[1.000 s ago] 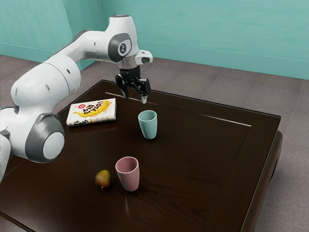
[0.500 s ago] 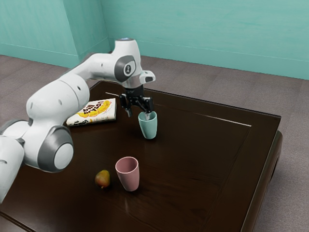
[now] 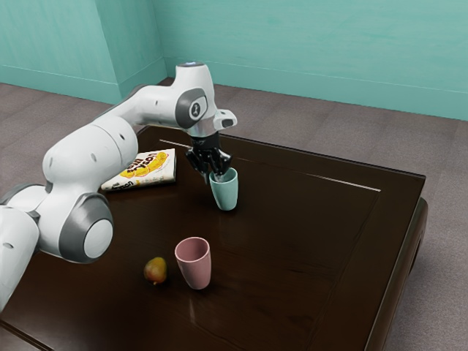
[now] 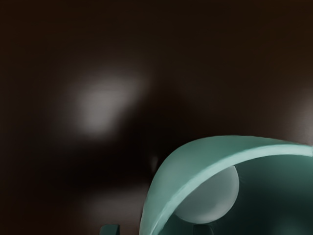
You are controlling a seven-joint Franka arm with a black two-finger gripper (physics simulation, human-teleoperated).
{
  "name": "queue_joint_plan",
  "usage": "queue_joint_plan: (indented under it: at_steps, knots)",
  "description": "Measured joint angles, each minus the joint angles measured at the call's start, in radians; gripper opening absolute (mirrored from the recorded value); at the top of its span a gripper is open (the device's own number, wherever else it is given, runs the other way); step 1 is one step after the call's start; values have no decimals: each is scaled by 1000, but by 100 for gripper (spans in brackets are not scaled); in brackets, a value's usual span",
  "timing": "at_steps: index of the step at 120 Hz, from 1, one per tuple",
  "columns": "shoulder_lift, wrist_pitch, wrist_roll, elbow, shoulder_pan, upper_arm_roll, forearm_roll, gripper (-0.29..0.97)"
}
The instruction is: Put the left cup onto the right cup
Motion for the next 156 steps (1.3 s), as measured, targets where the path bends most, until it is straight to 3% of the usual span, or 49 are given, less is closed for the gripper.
queue_joint_plan:
  at_steps: [24,57,76,128,156]
  knots:
    - [1,6,-6,7,0,0,1,-3]
    - [-53,6,-12,-6,-29,5,8,-9]
    - [-185,-1,-15,-122,-67,41,14,-10]
    - [-678,23,-22,-648,-220,147,25,-10]
    - [-833,84,-27,-876,-286,145,42,-11]
